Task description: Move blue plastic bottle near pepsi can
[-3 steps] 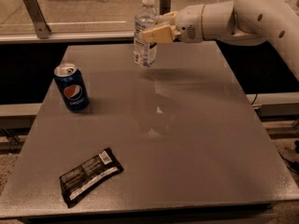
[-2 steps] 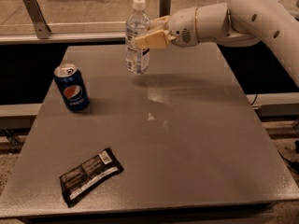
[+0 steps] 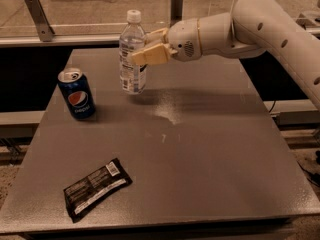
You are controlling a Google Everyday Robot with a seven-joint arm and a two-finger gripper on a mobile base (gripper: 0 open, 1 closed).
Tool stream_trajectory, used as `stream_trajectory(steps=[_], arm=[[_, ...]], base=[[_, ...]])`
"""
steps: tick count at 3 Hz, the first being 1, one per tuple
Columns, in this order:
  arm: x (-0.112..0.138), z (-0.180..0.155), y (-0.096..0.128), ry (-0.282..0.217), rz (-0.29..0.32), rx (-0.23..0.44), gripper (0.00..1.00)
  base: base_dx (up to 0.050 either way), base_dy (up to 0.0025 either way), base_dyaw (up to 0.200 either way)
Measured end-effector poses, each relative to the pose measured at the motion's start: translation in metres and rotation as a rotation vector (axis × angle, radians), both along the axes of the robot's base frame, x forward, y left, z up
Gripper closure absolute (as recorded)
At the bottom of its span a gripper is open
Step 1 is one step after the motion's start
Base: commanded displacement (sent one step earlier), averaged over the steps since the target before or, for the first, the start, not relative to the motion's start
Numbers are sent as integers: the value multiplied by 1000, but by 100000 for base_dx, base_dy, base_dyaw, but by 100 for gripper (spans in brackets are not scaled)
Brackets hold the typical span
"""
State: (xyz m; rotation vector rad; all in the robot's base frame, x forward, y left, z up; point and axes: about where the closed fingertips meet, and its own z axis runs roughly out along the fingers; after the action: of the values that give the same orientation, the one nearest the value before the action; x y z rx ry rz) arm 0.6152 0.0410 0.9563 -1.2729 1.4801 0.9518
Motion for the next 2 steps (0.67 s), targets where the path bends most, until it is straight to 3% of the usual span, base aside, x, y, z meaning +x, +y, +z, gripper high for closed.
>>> stream_trajectory(steps=[1, 2], arm=[[-15, -4, 13, -23, 56, 9, 100], [-25, -6, 23, -56, 100, 16, 82]], base=[[0, 0, 0], [0, 0, 0]])
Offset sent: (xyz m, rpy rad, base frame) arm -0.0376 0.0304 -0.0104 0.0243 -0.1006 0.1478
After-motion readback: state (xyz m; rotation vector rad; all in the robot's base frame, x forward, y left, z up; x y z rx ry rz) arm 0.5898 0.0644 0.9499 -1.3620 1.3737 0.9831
